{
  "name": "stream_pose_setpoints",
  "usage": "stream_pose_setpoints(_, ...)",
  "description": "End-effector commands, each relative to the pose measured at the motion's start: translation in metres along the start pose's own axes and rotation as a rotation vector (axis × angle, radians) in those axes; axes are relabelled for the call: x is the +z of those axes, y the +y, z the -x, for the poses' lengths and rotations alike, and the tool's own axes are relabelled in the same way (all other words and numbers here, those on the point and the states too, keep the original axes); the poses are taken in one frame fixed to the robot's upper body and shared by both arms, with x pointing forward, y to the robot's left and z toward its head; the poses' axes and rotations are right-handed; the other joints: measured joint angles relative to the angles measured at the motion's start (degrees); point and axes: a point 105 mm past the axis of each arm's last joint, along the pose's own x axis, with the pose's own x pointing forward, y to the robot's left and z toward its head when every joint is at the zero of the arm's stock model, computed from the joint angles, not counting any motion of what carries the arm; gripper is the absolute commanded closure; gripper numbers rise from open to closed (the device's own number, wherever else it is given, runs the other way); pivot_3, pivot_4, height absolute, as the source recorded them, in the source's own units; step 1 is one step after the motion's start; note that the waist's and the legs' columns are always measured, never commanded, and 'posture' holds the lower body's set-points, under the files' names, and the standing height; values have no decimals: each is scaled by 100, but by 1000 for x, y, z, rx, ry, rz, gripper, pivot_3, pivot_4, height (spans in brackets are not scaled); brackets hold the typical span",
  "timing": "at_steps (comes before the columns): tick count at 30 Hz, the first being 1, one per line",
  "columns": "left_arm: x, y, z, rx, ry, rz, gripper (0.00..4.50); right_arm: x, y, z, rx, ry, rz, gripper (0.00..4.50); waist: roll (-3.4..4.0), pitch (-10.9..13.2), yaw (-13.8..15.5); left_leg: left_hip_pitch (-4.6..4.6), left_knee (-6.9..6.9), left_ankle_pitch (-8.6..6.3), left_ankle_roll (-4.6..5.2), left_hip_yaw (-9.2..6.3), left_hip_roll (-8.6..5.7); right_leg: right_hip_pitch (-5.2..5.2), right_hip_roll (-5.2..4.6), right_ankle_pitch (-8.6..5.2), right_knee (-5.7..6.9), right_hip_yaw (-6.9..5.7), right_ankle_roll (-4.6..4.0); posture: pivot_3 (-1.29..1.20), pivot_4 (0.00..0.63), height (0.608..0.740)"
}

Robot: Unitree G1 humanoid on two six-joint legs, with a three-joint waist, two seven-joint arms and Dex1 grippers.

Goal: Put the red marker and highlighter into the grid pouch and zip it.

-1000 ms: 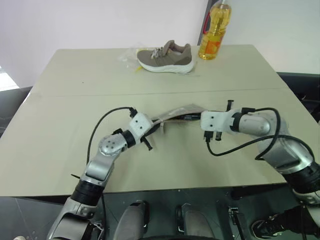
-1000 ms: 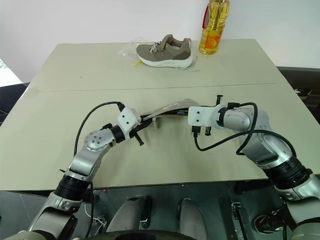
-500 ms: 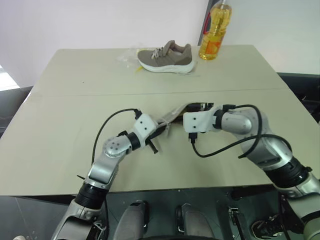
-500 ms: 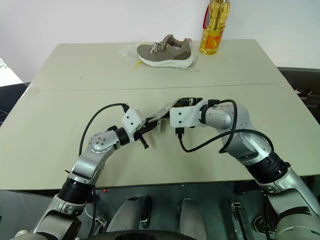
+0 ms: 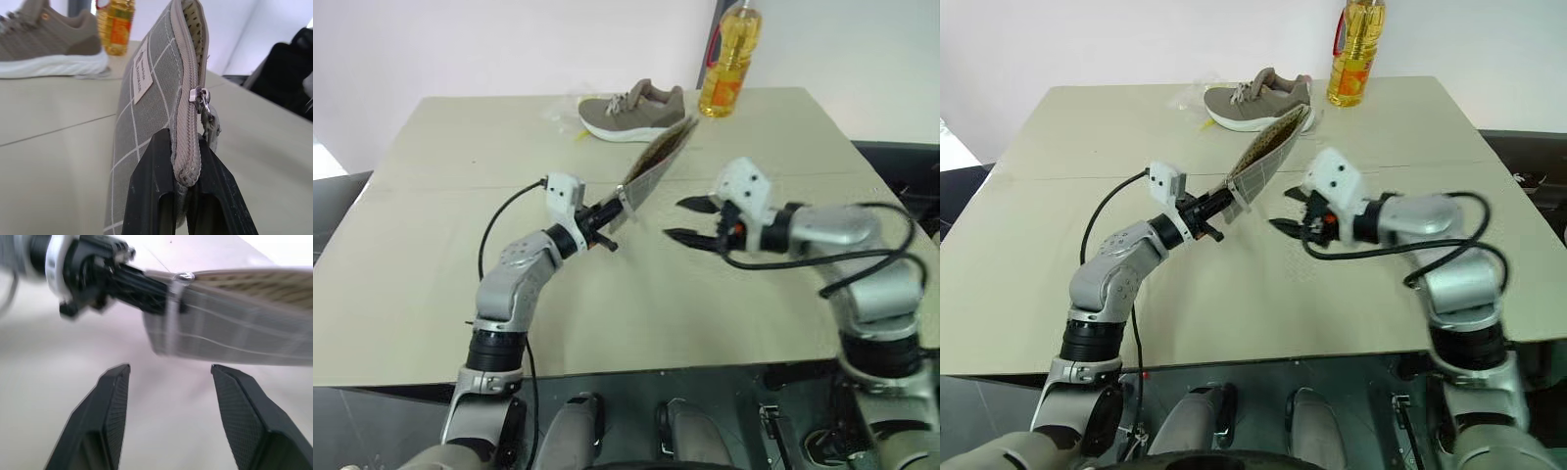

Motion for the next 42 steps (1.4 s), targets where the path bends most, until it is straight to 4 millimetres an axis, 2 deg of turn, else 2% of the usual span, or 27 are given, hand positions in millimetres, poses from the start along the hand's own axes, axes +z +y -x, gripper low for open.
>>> stream_pose_setpoints(1,17,-10,1,-48,-51,12,4500,9,-2,-13,-77,-20,-34,1791,0,0,9,0,0,1,-1,-1,0,-2,2,0,1,0,-2,0,150,731)
stream_pose_setpoints(4,18,-18,3,-88,-47,31,4500,10,-2,-28,-110,-20,-69,1791,0,0,12,0,1,3,-5,-1,1,-2,4,4,-1,0,-11,0,150,731)
stream_pose_setpoints(11,20,-20,7,-77,-51,40,4500,9,-6,-33,-134,-8,-59,1791,0,0,9,-2,0,4,-6,3,1,0,5,4,-10,2,-12,0,150,731)
stream_pose_setpoints(12,19,-20,8,-77,-50,41,4500,9,-8,-32,-138,-10,-60,2320,0,0,9,-2,-1,4,-6,3,1,-1,6,4,-9,2,-12,0,150,731)
stream_pose_setpoints(13,19,-20,8,-76,-50,41,4500,10,-9,-32,-141,-11,-56,2582,0,0,9,-2,-2,4,-6,3,1,-1,6,4,-8,2,-12,0,150,731)
stream_pose_setpoints(17,19,-18,10,-61,-50,31,4500,8,-14,-27,-158,5,-26,4478,0,0,9,-1,-2,4,-6,3,2,-3,9,4,-6,2,-12,0,150,731)
stream_pose_setpoints(20,16,-11,12,-32,-33,-23,4500,9,-23,-20,-192,16,3,4478,0,0,8,-1,-2,4,-5,3,2,-2,9,3,-7,2,-14,0,150,731)
stream_pose_setpoints(26,-8,7,31,-14,119,-251,4500,24,-101,31,-485,72,161,4478,1,0,15,-2,-4,4,-6,7,2,-2,8,-7,-16,2,-34,0,150,731)
stream_pose_setpoints(29,-16,12,41,-20,168,-314,4500,25,-129,54,-595,120,211,4478,1,0,12,-3,-9,3,-6,7,2,-1,5,-8,-30,3,-36,0,150,731)
stream_pose_setpoints(31,-18,17,47,-9,182,-328,4500,22,-141,63,-632,143,218,4478,1,0,4,-5,-12,3,-6,11,2,-2,2,-8,-34,6,-36,0,150,731)
stream_pose_setpoints(33,-20,20,51,-4,198,-345,4500,18,-146,67,-640,163,222,4478,1,0,-17,-5,-16,3,-6,15,4,-4,1,-7,-36,9,-36,0,150,731)
stream_pose_setpoints(36,-21,22,55,1,213,-373,4500,8,-143,65,-602,193,240,4478,2,0,-16,-5,-18,3,-5,17,10,-8,5,-7,-33,10,-36,0,150,731)
stream_pose_setpoints(41,-25,15,58,-31,234,-416,4500,-10,-110,51,-383,228,276,4478,1,0,1,-5,-16,2,-4,17,13,-7,6,-7,-34,9,-36,0,150,731)
stream_pose_setpoints(42,-27,12,59,-45,241,-405,4122,-18,-105,52,-346,247,265,4226,2,0,-5,-5,-14,2,-4,17,13,-5,6,-7,-34,10,-36,0,150,731)
